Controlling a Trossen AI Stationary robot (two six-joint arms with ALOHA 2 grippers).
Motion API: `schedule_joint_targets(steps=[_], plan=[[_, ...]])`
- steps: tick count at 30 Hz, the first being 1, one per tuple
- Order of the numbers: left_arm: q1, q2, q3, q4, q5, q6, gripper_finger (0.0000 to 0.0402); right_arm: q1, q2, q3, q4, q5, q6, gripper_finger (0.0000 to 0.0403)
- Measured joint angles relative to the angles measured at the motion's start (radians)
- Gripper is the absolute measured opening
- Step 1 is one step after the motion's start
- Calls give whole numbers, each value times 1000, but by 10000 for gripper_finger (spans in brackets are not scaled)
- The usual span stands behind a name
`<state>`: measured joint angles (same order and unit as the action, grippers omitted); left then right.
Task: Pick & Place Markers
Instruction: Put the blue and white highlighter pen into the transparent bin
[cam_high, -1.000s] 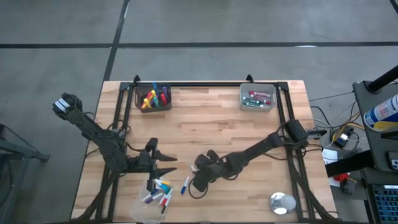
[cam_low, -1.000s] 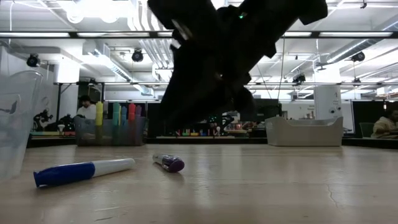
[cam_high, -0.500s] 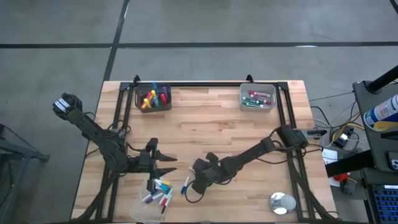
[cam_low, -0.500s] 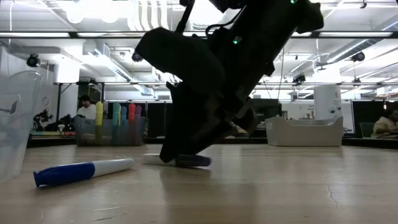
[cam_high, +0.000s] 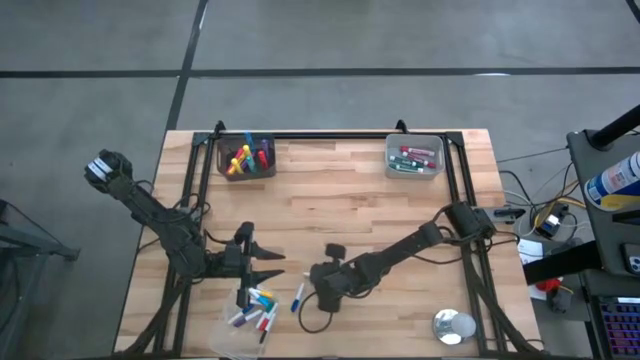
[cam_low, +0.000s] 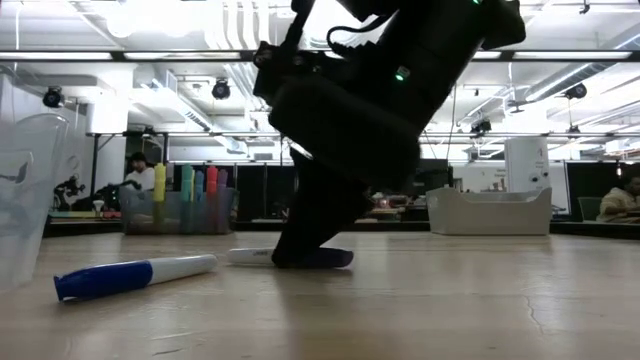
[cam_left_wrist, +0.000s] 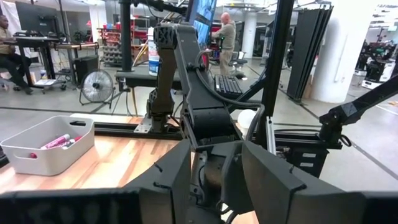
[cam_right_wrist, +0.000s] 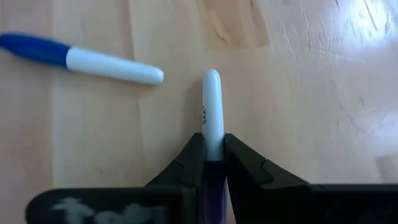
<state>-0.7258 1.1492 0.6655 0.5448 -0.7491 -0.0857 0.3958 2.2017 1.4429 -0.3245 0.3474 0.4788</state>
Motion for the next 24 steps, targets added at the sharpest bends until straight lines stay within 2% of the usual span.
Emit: schedule_joint_targets(steps=[9, 15, 20, 24], plan=[[0, 0, 0, -60, 0, 7, 138, -1, -89, -11, -46, 63, -164, 39], [3, 0, 0, -94, -1, 52, 138, 14, -228, 10, -56, 201, -226, 39], [12, 0, 0, -117, -1, 57, 138, 53, -331, 9, -3, 354, -345, 39], [26, 0, 0, -116, -1, 53, 138, 73, -369, 10, 102, 366, -476, 39]])
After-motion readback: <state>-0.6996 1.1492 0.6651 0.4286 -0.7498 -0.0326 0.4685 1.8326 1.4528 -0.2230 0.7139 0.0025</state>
